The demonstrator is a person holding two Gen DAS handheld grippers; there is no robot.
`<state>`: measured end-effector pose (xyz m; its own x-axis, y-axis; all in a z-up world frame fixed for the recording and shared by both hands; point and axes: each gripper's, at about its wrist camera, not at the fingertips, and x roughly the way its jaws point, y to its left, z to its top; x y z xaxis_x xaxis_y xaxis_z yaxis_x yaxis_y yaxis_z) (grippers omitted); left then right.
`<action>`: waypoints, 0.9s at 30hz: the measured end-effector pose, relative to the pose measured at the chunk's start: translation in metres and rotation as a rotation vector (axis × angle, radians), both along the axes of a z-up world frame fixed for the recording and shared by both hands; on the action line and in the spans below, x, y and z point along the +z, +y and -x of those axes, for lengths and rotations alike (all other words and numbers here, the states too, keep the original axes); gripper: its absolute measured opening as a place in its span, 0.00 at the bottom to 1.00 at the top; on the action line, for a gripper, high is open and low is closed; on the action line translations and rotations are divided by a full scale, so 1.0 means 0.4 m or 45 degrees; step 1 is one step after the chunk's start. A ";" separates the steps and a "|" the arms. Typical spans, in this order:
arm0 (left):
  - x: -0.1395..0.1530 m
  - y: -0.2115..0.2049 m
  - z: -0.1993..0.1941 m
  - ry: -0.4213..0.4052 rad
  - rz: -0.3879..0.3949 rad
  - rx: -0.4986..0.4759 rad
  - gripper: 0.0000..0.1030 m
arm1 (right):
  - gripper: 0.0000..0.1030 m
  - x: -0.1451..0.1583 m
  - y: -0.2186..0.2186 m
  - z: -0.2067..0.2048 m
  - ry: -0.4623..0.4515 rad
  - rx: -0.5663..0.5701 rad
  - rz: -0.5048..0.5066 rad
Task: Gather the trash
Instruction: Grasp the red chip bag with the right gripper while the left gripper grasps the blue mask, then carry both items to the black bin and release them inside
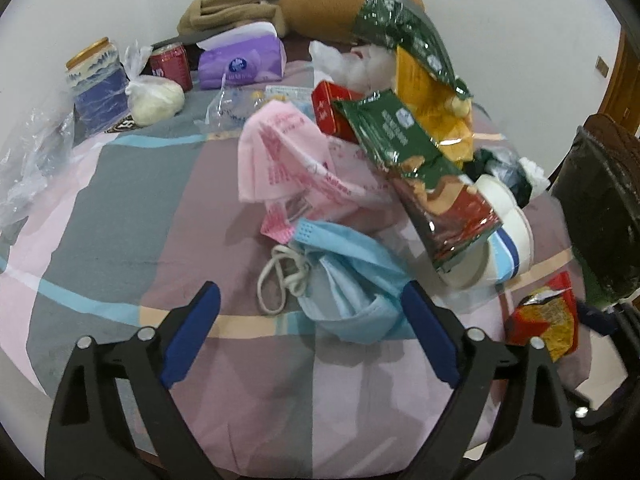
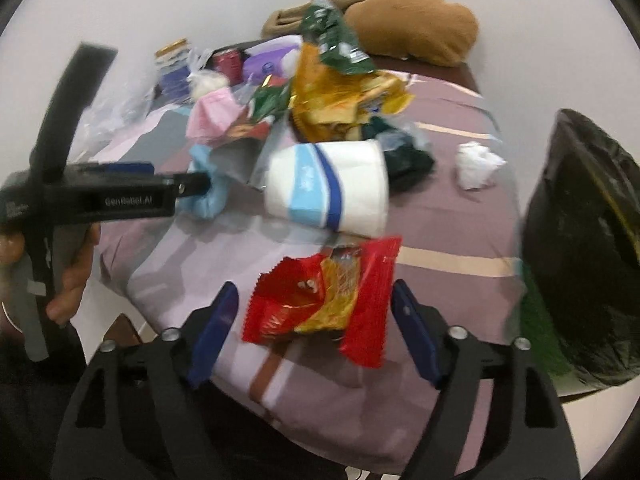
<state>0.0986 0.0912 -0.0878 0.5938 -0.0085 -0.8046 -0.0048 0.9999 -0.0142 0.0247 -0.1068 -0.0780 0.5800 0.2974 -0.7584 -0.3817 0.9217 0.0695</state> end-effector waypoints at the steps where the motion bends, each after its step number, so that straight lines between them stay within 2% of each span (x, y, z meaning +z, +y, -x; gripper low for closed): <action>1: -0.006 -0.005 -0.002 0.010 -0.004 -0.003 0.77 | 0.76 0.000 -0.007 -0.001 -0.001 -0.011 -0.003; 3: -0.013 -0.012 -0.004 0.021 -0.007 -0.019 0.66 | 0.77 -0.007 -0.013 -0.007 0.004 -0.028 0.010; 5: -0.017 -0.020 0.002 0.021 -0.009 -0.046 0.50 | 0.77 -0.018 -0.004 -0.015 0.020 -0.032 0.031; 6: -0.016 -0.023 0.004 0.016 -0.011 -0.058 0.46 | 0.77 -0.023 -0.002 -0.016 0.026 -0.028 0.036; 8: -0.012 -0.031 0.012 -0.001 -0.022 -0.081 0.31 | 0.77 -0.030 0.004 -0.016 0.031 -0.024 0.047; 12: 0.012 -0.018 0.030 -0.038 -0.016 -0.067 0.20 | 0.75 -0.032 0.013 -0.016 0.022 -0.025 0.052; 15: 0.031 0.000 0.045 -0.080 -0.027 -0.039 0.16 | 0.64 -0.031 0.017 -0.013 0.021 -0.009 0.031; 18: 0.033 0.025 0.045 -0.064 0.001 -0.025 0.15 | 0.54 -0.032 0.021 -0.006 0.019 0.001 0.029; 19: 0.028 0.035 0.042 -0.045 0.013 -0.011 0.16 | 0.53 -0.034 0.021 -0.006 0.025 0.000 0.029; 21: 0.021 0.048 0.038 -0.016 0.027 0.000 0.35 | 0.53 -0.033 0.017 -0.006 0.025 -0.004 0.024; 22: 0.018 0.054 0.037 -0.012 0.035 0.005 0.55 | 0.52 -0.032 0.015 -0.004 0.023 -0.007 0.024; 23: 0.019 0.056 0.044 -0.025 0.040 0.006 0.68 | 0.52 -0.031 0.014 -0.002 0.021 -0.009 0.022; 25: 0.023 0.050 0.050 -0.047 0.037 -0.014 0.71 | 0.52 -0.029 0.009 0.001 0.015 -0.018 0.020; 27: 0.024 0.034 0.052 -0.055 0.041 -0.046 0.82 | 0.52 -0.025 0.004 0.002 0.009 -0.026 0.017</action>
